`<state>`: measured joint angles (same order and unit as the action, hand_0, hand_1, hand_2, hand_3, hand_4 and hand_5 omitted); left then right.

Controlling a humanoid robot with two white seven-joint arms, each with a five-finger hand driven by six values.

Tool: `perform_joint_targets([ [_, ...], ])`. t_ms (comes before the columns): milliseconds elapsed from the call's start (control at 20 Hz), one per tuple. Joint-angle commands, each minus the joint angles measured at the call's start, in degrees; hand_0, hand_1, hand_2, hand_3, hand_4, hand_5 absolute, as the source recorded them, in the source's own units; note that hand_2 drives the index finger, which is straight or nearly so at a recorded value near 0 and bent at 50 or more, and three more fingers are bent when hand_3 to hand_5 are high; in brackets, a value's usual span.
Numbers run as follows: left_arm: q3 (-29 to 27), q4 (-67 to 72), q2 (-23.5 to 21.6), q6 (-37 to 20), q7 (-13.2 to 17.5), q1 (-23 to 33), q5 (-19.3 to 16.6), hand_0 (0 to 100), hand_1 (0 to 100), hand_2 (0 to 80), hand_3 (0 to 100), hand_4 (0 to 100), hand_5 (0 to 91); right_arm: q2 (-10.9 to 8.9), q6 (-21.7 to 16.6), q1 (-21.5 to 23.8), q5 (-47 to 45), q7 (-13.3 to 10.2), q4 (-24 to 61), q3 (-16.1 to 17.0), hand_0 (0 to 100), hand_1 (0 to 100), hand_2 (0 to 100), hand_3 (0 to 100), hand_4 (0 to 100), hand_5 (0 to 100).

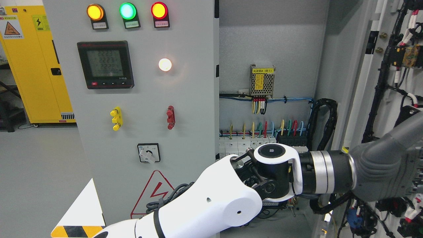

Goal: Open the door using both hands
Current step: 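Push the button door farther open with the left hand palm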

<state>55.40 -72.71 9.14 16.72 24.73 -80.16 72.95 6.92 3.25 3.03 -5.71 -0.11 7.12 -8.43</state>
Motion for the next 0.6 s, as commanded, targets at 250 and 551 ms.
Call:
perform_joint_targets([
  [250,-8.99,-4.35,-9.04,3.57,-0.30,2.45,0.17,0,0,0.0,0,0,0.0,0.02,0.00,-0.04,0.00,0.02,0.00,0.00,21,7,0,0,0,0],
  [551,-8.82,-16.66,-21.96,4.73,-0.48,13.96,-0.70,0,0,0.0,0,0,0.0,-0.07,0.00,-0.04,0.00,0.02,0.00,0.00,21,7,0,0,0,0],
])
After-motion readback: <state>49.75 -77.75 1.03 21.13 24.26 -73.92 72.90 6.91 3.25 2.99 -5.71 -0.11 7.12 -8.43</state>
